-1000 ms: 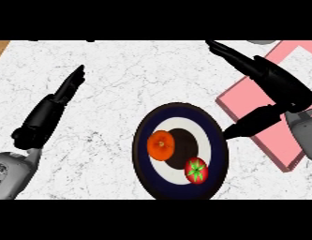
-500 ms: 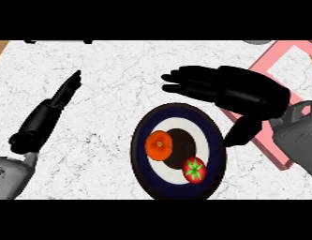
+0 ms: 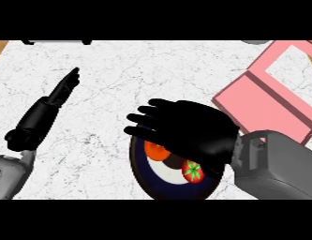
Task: Pick the squash from the plate and place it in the cardboard box
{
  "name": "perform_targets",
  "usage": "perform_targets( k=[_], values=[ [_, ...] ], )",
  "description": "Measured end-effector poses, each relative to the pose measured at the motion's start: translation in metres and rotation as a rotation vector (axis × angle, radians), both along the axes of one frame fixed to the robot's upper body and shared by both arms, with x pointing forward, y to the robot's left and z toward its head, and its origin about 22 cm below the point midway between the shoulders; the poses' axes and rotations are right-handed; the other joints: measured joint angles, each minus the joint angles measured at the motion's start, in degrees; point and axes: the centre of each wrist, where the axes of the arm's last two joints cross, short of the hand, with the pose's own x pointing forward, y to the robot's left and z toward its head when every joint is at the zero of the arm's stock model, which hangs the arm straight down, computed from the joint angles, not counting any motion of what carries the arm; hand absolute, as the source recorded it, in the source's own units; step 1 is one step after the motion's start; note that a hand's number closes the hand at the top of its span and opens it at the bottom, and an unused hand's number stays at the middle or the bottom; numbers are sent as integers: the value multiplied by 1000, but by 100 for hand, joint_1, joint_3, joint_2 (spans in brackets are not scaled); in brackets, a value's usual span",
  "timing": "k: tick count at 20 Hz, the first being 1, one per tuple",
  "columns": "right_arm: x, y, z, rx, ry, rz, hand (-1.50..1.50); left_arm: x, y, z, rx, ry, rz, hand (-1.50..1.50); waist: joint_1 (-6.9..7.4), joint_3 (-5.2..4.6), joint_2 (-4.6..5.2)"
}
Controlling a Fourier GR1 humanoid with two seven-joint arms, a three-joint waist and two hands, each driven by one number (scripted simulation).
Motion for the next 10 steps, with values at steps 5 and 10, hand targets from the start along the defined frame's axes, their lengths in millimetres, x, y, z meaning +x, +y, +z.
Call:
perform_targets(
  k=[5, 10],
  values=[
    [-23, 19, -9, -78, 2, -54, -150, -2, 4, 0, -2, -3, 2, 0, -7, 3, 11],
    [-32, 27, -19, -125, 21, -81, -150, -1, 2, -5, -2, -7, 6, 0, -3, 5, 23]
  ],
)
